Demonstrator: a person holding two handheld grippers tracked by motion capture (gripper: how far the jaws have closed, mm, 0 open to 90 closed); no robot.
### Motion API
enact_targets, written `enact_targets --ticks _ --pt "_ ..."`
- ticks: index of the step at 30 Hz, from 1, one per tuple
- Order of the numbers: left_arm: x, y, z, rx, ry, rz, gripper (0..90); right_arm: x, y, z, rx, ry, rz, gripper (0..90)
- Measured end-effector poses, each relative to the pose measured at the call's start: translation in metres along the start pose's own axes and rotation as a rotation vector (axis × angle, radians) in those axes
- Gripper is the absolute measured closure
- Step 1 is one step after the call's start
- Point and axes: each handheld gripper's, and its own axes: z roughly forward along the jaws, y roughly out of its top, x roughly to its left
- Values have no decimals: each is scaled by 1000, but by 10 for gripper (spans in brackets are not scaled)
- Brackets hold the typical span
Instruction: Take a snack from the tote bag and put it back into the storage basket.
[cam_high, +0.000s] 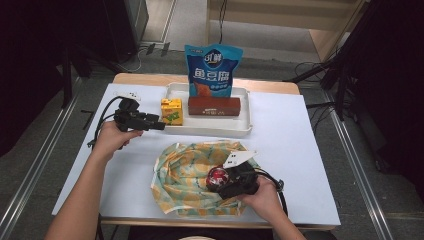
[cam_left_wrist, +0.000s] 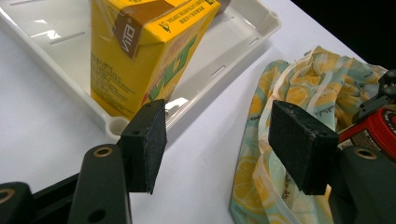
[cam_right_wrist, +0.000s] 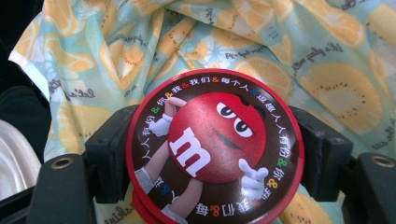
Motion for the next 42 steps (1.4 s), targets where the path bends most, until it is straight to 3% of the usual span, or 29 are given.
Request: enact_targets --ticks 15,29,36,42 --pt "-5 -2 -1 20 6 16 367 -5 7 -10 -17 2 40 260" --pt "-8 -5 -3 17 0 20 366 -11 17 -17 -31 -6 21 260" --pt "-11 -9 -6 14 1 21 366 -13 26 -22 -35 -3 45 261" --pt "-12 -11 -10 16 7 23 367 -16 32 -23 -31 -3 33 261"
